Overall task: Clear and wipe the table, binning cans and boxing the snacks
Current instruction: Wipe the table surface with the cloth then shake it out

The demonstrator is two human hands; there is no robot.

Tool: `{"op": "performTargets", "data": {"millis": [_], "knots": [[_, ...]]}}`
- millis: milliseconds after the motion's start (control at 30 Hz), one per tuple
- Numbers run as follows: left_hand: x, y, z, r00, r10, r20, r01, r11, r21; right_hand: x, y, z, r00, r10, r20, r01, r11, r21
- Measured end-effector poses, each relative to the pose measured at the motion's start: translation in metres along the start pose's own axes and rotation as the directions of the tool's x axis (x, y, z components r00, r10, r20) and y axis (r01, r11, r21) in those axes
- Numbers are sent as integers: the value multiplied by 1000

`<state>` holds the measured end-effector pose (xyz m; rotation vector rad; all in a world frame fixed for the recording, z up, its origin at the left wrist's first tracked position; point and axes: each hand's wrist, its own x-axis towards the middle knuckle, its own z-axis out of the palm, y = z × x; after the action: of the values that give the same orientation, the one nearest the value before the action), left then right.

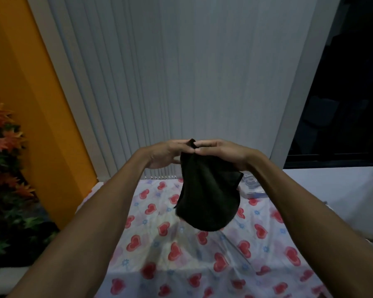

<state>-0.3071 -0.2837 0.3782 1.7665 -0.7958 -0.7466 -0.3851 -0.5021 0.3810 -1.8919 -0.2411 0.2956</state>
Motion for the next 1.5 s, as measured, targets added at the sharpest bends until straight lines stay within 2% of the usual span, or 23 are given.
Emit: {"op": "performTargets", "data": {"millis": [133, 233, 333, 400, 533, 700, 867, 933, 1067, 1233, 1500], "knots": [[7, -3, -4, 996, -7, -85, 21, 987, 162, -1, -4, -7, 998, 40, 45, -38, 997, -62], [5, -7, -7, 994, 7, -109, 19, 970, 241, -1, -5, -12, 997, 58, -45, -67, 973, -223], [3, -10, -4, 990, 60, -125, -2, 906, 424, -7, -6, -18, 979, 199, -44, -198, 882, -428], [3, -12, -3, 982, 121, -145, -43, 891, 453, -11, -1, -18, 958, 284, -19, -258, 835, -485], [5, -18, -4, 972, 163, -172, -78, 905, 418, -18, 12, -13, 946, 325, 6, -307, 898, -316], [3, -27, -10, 963, 183, -199, -82, 898, 432, -20, 35, -21, 932, 363, 27, -335, 884, -325], [0, -42, -13, 969, 159, -191, -71, 914, 400, -27, 60, -30, 951, 295, -92, -309, 915, -258], [0, -49, -8, 984, 105, -147, -44, 930, 365, -35, 72, -34, 947, 297, -123, -319, 918, -236], [4, -58, 7, 988, -139, 69, 118, 961, 252, -62, 93, -43, 924, 355, -143, -379, 901, -211], [13, -58, 41, 917, -331, 224, 276, 930, 242, -103, 111, -62, 895, 388, -218, -432, 876, -216], [46, -56, 104, 791, -499, 353, 411, 862, 297, -147, 138, -106, 889, 454, -63, -453, 848, -274]]}}
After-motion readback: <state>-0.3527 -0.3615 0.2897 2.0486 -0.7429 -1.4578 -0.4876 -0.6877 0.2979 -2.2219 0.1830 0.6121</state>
